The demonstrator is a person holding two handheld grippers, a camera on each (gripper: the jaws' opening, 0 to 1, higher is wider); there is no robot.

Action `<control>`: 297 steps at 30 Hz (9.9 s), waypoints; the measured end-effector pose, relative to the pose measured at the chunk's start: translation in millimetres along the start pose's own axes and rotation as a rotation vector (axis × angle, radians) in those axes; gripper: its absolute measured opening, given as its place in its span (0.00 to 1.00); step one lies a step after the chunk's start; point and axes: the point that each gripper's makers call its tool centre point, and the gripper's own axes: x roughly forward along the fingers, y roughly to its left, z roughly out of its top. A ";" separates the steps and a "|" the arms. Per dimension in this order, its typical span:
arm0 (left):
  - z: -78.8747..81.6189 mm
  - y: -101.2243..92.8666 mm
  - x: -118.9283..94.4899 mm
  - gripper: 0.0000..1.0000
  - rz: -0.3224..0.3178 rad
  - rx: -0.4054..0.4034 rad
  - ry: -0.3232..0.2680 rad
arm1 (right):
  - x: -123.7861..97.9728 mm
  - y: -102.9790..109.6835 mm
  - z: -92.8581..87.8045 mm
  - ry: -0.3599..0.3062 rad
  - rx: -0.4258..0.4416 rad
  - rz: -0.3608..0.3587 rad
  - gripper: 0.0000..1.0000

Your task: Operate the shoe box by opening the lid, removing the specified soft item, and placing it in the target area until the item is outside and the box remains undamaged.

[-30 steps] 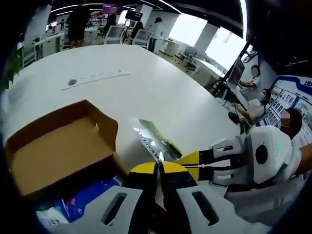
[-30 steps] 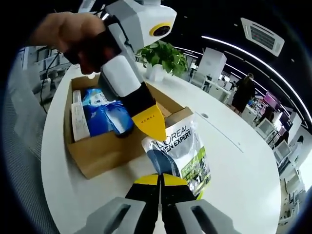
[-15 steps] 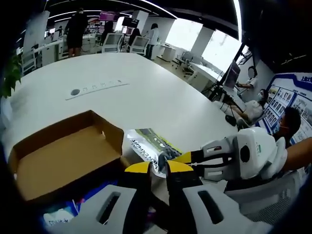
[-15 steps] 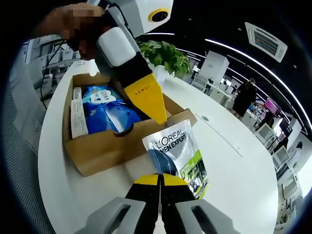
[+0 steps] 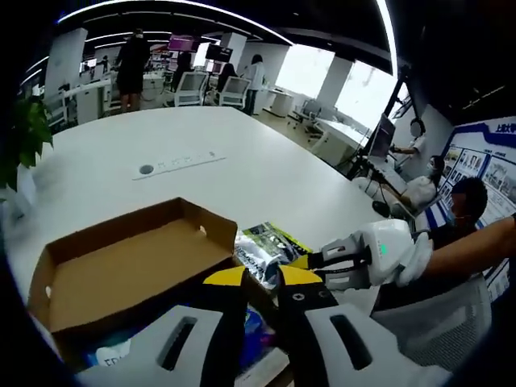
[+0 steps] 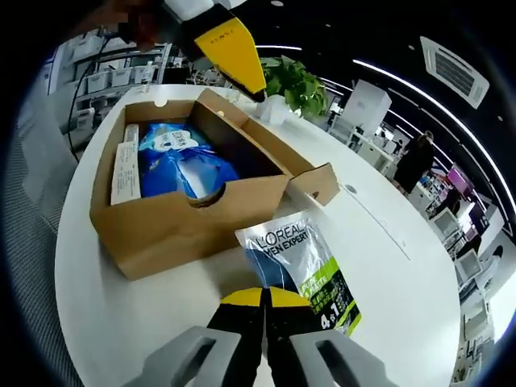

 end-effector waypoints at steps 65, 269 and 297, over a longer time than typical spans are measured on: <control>-74.9 113.5 -130.3 0.25 0.222 -0.072 -0.028 | 5.8 -25.3 -51.7 0.033 0.432 -0.038 0.42; -134.1 155.2 -168.0 0.11 0.513 -0.144 0.050 | 48.3 48.0 189.6 -0.158 0.368 0.269 0.00; -127.6 147.4 -94.1 0.16 0.373 -0.113 0.197 | 47.9 36.3 164.1 -0.153 0.449 0.238 0.00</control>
